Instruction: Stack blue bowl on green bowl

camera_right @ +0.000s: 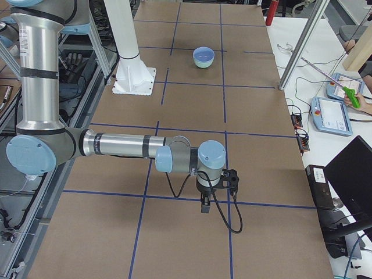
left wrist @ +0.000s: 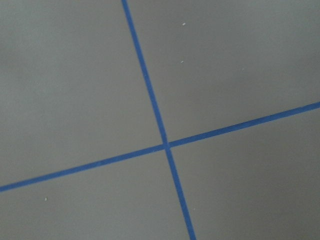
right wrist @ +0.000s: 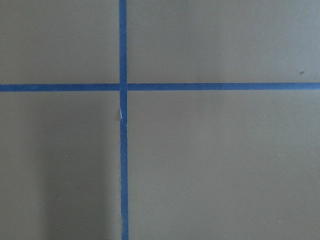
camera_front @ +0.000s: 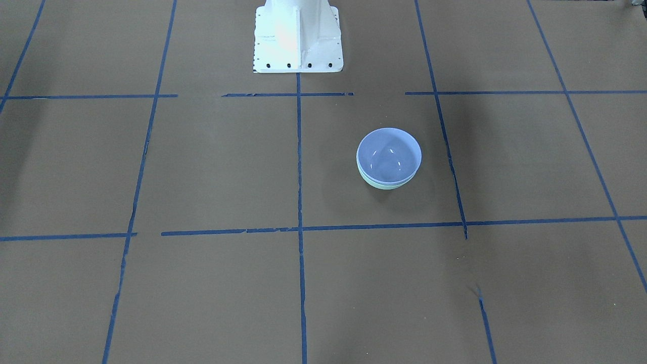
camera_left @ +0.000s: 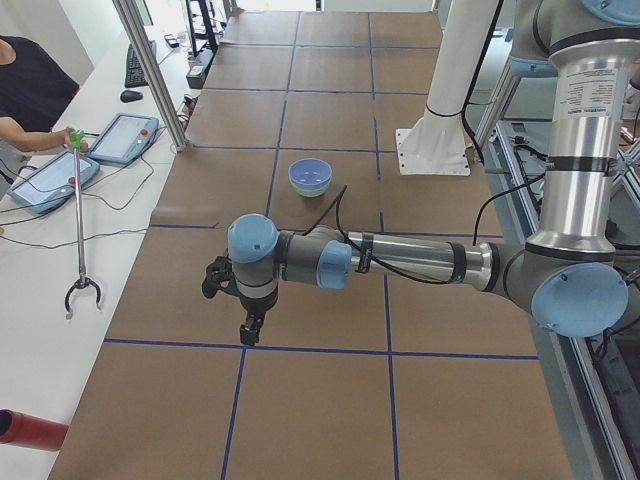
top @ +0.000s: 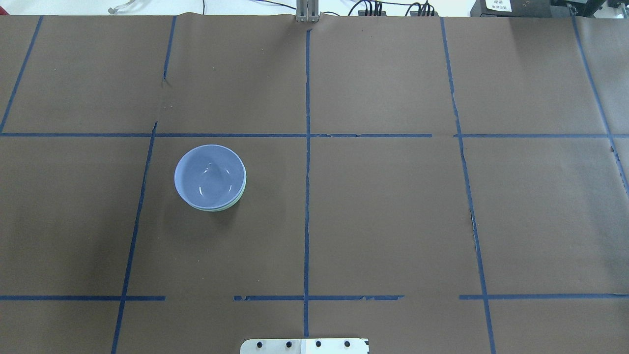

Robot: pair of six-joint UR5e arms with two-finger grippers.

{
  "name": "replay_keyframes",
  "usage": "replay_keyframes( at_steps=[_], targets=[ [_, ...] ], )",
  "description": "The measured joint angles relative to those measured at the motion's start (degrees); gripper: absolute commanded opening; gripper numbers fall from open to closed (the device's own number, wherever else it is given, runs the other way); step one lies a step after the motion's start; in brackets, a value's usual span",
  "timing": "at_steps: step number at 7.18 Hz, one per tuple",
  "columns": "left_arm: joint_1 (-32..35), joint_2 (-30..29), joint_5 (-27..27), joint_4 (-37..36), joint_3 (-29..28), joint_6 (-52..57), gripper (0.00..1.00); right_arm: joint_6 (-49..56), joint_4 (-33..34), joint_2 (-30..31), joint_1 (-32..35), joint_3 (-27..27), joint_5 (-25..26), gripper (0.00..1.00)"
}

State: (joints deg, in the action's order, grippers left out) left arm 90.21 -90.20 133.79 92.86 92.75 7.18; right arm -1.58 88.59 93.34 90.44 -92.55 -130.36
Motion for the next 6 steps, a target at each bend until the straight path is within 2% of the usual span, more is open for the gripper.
replay_keyframes(
  at_steps=[6],
  targets=[
    [0.4,4.2,0.9,-0.1,-1.5,0.3,1.00,0.0,0.0,0.0,0.0,0.0,0.0,1.00]
  ],
)
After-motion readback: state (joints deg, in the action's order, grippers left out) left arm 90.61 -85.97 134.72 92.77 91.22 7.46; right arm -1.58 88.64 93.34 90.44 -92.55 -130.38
